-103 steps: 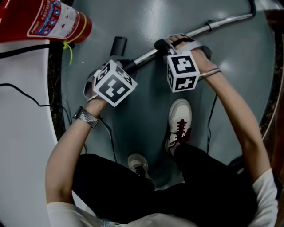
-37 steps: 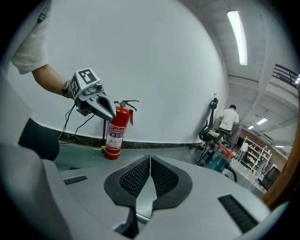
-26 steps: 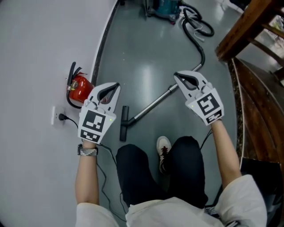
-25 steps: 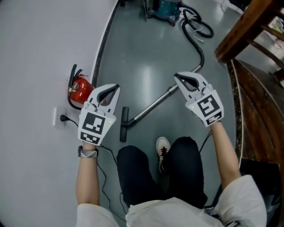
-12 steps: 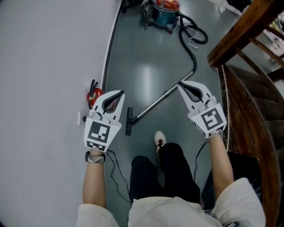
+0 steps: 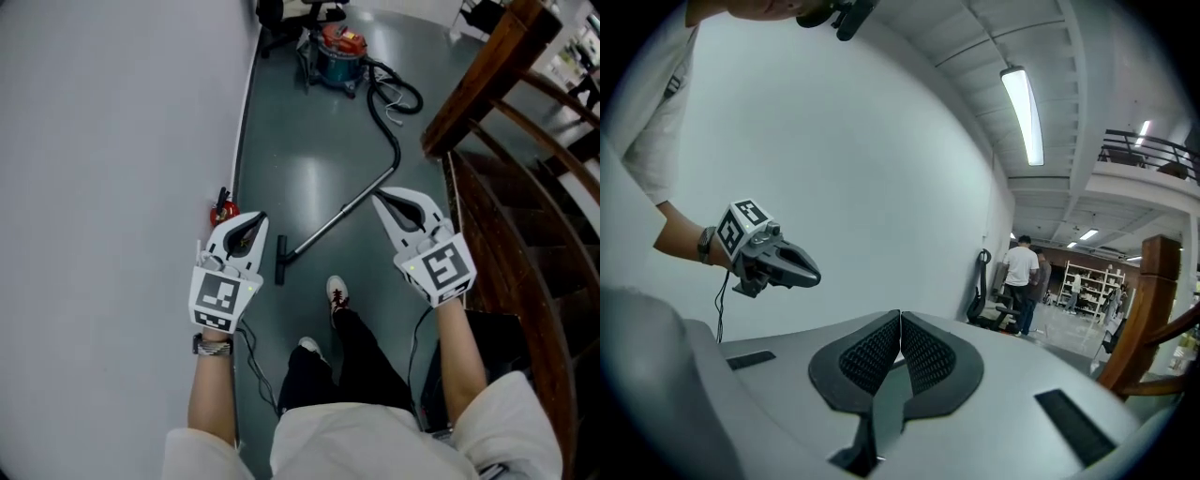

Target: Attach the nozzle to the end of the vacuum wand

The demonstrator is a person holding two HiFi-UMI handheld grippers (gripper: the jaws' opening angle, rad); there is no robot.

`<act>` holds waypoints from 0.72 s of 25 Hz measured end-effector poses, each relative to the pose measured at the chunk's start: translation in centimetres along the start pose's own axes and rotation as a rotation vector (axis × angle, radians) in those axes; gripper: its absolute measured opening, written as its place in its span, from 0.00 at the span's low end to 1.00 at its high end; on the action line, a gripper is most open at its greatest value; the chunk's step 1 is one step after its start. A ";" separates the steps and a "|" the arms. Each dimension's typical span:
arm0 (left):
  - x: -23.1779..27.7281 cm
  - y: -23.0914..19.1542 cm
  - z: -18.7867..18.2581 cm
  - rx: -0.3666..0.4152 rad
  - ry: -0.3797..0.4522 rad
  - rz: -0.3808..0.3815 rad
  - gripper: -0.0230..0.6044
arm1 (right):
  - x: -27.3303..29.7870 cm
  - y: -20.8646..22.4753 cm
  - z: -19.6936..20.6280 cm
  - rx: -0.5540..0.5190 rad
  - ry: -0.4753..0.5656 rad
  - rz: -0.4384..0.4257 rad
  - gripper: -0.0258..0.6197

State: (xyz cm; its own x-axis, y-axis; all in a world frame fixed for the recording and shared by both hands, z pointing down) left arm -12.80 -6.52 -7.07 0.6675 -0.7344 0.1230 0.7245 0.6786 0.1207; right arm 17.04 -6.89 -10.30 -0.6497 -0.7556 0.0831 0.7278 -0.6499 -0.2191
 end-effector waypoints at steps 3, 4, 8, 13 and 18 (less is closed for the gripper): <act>-1.5 1.0 -2.8 -0.018 0.016 -0.017 0.04 | -1.5 -0.8 -3.2 0.013 0.021 0.007 0.08; -2.0 1.3 -3.6 -0.020 0.020 -0.020 0.04 | -1.9 -1.1 -4.2 0.015 0.029 0.006 0.08; -4.3 2.5 -7.4 -0.022 0.032 -0.032 0.04 | -3.5 -2.1 -8.3 0.036 0.065 -0.003 0.08; -7.1 3.8 -11.3 -0.012 0.083 -0.069 0.04 | -6.0 -3.2 -12.2 0.018 0.087 0.000 0.08; -9.3 5.0 -14.5 -0.011 0.122 -0.090 0.04 | -8.0 -4.1 -15.9 0.008 0.106 0.004 0.08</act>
State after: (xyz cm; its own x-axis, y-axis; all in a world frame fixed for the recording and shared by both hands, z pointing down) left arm -12.89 3.53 -21.94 0.6155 -0.7881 -0.0087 0.7835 0.6107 0.1152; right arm 15.74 3.11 -25.48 -0.6659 -0.7458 -0.0215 0.7321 -0.6475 -0.2117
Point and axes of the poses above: the fingertips, and each gripper's own axes: x forward along the fingers, y to its right, z out of its underside, the point moved 10 cm from there along -x, backward along the fingers, and after that the axes turned 10 degrees about y, right-handed, at the moved point
